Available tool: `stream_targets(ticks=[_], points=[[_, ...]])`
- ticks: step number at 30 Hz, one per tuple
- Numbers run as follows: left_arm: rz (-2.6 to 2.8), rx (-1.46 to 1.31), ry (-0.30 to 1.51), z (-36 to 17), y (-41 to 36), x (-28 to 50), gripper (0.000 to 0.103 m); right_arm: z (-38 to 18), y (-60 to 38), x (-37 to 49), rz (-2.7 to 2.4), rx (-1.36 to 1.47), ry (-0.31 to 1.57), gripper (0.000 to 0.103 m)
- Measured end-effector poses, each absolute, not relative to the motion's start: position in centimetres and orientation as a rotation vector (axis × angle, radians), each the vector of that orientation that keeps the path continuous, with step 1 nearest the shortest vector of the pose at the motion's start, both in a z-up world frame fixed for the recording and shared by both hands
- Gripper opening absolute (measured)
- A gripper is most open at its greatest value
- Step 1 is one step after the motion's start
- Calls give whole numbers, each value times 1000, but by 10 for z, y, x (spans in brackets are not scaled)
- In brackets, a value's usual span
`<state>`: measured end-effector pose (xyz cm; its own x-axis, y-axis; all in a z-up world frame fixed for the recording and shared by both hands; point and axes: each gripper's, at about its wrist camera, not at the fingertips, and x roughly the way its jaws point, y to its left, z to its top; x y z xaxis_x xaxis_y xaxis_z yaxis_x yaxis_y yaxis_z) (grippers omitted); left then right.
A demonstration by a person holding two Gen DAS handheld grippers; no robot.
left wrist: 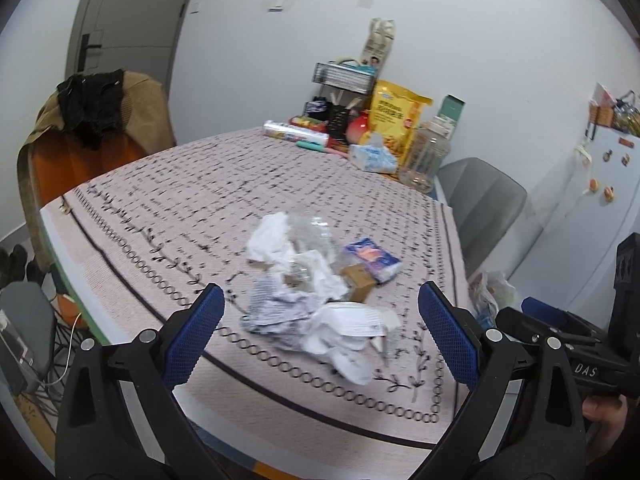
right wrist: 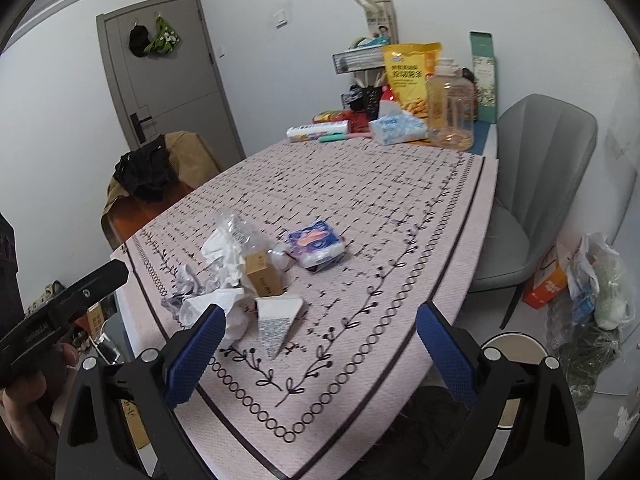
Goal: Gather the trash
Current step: 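Lower the left gripper onto the crumpled printed paper wrapper and close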
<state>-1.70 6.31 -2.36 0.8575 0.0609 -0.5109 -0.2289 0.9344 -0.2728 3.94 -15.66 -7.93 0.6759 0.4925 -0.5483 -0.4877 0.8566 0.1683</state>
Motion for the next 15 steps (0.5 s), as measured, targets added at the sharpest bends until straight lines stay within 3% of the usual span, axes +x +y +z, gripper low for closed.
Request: stream_targets(ticks=[5,12,15], points=[[178,-360,542,-37,82,-16,91,-99,-132,51,594,-12,689,82],[171,-400,599,-61,95,-2,75,-128,-109,68,629,-28,788,73],[170,-415,616,-70,97,5,74,-136,-103,74,637,-30,819,71]])
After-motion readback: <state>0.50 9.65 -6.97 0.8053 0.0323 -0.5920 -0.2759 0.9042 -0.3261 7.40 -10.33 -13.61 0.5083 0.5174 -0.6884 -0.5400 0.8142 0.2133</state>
